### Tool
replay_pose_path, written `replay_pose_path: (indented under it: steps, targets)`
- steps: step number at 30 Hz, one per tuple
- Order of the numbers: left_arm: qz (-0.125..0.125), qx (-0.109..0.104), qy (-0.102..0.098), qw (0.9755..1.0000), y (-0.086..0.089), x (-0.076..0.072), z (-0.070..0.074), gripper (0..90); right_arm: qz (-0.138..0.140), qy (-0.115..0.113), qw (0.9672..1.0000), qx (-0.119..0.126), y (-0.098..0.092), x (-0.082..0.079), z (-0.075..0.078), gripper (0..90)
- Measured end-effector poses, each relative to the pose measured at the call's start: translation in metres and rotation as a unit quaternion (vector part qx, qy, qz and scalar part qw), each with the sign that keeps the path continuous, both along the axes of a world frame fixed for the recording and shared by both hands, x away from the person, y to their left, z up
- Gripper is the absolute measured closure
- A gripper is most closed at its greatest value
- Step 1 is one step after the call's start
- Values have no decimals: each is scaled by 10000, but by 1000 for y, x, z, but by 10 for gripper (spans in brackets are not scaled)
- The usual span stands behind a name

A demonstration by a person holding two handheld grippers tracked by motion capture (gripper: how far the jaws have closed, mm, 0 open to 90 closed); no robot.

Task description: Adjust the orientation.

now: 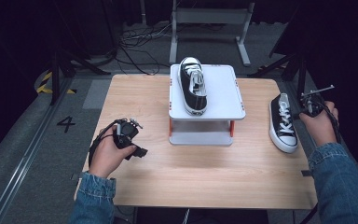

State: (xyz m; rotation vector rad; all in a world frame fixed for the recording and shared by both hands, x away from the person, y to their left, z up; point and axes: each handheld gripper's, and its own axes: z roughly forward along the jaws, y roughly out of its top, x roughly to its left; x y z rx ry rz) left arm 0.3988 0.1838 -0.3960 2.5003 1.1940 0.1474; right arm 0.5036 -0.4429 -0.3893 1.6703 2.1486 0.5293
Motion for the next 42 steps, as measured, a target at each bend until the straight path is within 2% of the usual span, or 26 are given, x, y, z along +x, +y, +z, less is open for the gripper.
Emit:
replay_pose_path:
  steps: [3, 5, 8, 13, 15, 17, 19, 22, 23, 26, 27, 28, 32, 34, 37, 38, 39, 42]
  targets:
    - [48, 33, 4, 10000, 6, -7, -1, 200, 254, -70, 9996, 91, 17, 10, 11, 699]
    - [108, 58, 29, 9999, 9, -11, -2, 200, 364, -81, 9992, 143, 27, 18, 12, 624]
    - [194, 60, 53, 9998, 15, -16, -4, 200, 476, -33, 9988, 51, 38, 29, 7, 544]
    - [295, 85, 100, 9995, 23, -23, -7, 199, 647, -36, 9979, 53, 50, 42, -2, 507]
    - [321, 92, 113, 9994, 25, -24, -8, 199, 596, 17, 9982, -96, 52, 46, -3, 510]
    - [349, 94, 138, 9993, 26, -26, -8, 199, 414, 142, 9986, -285, 51, 49, -7, 518]
    - [362, 96, 154, 9992, 28, -27, -9, 199, 297, 157, 9993, -186, 50, 52, -13, 519]
    - [377, 104, 157, 9991, 28, -28, -10, 199, 222, 260, 9987, -385, 57, 55, -16, 556]
    - [359, 115, 159, 9992, 28, -27, -10, 199, 204, 310, 9986, -385, 58, 56, -16, 597]
    - [334, 107, 156, 9993, 28, -27, -10, 199, 98, 446, 9975, -540, 59, 57, -13, 840]
    - [327, 102, 155, 9993, 28, -27, -10, 198, 4, 483, 9977, -478, 57, 57, -10, 885]
    - [326, 97, 158, 9993, 28, -27, -10, 198, -82, 482, 9979, -433, 56, 56, -7, 889]
    - [322, 74, 169, 9993, 27, -24, -11, 199, -18, 289, 9989, -360, 54, 50, 7, 895]
    - [282, 45, 167, 9995, 25, -22, -11, 199, 111, 321, 9990, -300, 55, 44, 13, 895]
    - [229, 38, 161, 9996, 21, -19, -9, 198, 247, 253, 9991, -230, 57, 36, 18, 896]
    - [187, 18, 143, 9997, 19, -17, -9, 198, 534, 156, 9982, -212, 60, 23, 26, 896]
    - [152, 22, 133, 9998, 16, -15, -9, 198, 534, 156, 9982, -212, 60, 23, 26, 896]
    - [71, 7, 156, 9999, 9, -10, -9, 199, 889, -20, 9960, -106, 63, 4, 37, 896]
